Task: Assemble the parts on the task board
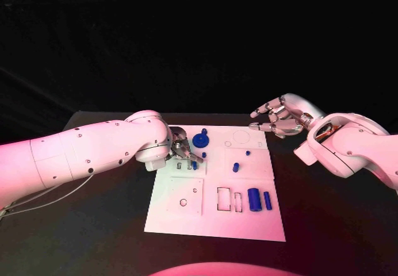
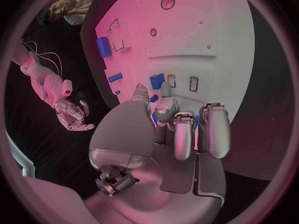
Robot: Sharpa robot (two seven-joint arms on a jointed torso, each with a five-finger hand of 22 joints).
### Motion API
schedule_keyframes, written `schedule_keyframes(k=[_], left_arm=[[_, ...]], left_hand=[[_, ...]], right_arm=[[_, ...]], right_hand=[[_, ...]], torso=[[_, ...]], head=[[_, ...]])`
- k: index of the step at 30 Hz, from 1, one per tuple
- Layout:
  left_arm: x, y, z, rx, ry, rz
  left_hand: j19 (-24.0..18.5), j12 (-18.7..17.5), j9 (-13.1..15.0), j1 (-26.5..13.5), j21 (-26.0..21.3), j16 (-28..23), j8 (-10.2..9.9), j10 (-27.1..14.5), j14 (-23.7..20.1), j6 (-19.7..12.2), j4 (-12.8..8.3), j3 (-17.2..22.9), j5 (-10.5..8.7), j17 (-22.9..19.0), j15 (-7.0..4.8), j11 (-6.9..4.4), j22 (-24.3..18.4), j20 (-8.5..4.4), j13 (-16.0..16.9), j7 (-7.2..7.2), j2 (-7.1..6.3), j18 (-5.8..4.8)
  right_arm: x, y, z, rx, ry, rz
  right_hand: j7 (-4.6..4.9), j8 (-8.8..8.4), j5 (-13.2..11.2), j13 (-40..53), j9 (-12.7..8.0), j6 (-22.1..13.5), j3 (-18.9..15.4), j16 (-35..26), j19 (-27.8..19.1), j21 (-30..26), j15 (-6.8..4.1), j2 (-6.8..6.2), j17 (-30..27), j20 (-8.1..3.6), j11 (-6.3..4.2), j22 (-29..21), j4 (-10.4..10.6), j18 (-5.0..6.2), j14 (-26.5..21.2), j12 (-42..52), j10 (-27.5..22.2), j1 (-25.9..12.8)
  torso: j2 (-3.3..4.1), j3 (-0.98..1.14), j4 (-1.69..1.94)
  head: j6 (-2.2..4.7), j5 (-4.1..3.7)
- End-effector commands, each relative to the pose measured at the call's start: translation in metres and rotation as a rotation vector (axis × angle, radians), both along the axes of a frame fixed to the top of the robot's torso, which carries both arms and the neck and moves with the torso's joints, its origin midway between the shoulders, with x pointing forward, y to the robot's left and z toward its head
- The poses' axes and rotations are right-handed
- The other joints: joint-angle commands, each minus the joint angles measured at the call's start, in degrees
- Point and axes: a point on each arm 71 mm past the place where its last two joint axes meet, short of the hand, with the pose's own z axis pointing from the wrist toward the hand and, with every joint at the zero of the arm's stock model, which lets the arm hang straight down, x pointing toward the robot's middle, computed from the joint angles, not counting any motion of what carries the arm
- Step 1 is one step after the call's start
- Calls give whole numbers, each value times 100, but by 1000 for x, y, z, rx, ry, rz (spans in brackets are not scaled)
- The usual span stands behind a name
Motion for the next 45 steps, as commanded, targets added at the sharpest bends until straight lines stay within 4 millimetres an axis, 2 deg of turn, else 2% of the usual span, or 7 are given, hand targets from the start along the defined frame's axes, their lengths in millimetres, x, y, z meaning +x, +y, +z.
schedule_keyframes(k=[1, 13, 23, 45], left_arm=[[-2, 0, -2, 31, 30, -7], [-1, 0, -2, 35, 34, -8], [-1, -1, -2, 28, 39, -10], [0, -2, -4, 32, 55, -17]], left_hand=[[74, 27, 6, 65, 27, 14, 37, -29, 613, -45, 9, 37, 3, 1509, -22, 9, 62, 5, 5, 1, 9, -117], [74, 38, 63, 119, 40, 14, 61, -26, 613, -59, 6, 89, 3, 1509, -23, 7, 83, 7, 21, -1, 49, -120], [68, 41, 188, 342, 60, 14, 98, -28, 613, -109, -26, 302, 4, 1509, -26, 3, 112, 7, 41, -5, 136, -122], [70, 61, 223, 389, 70, 14, 107, -17, 613, -121, -24, 356, 4, 1509, -27, 1, 130, 8, 67, -5, 149, -125]], right_arm=[[0, 1, 0, -9, -3, 9], [0, 2, -1, -10, 0, 13], [0, 3, -1, -10, 1, 16], [-1, 4, -2, -10, 4, 21]], right_hand=[[-8, 24, 21, -5, 5, 22, -23, -39, -36, -15, -29, 14, 437, -4, 15, -5, -2, 71, 271, -33, -43, -54], [-8, 24, 21, -5, 5, 22, -23, -39, -36, -15, -29, 14, 437, -4, 15, -5, -2, 71, 271, -33, -43, -54], [-11, 31, 31, -6, 8, 26, -28, -44, -40, -30, -31, 26, 429, -5, 13, -12, 10, 73, 268, -33, -43, -59], [-14, 38, 37, -2, 11, 30, -29, -45, -37, -33, -33, 38, 429, -6, 11, -11, 16, 73, 268, -28, -38, -58]], torso=[[-1, -1, 1], [2, 1, -1], [1, 2, -1], [3, 4, 1]], head=[[-3, 4], [-17, 5], [-39, 13], [-69, 7]])
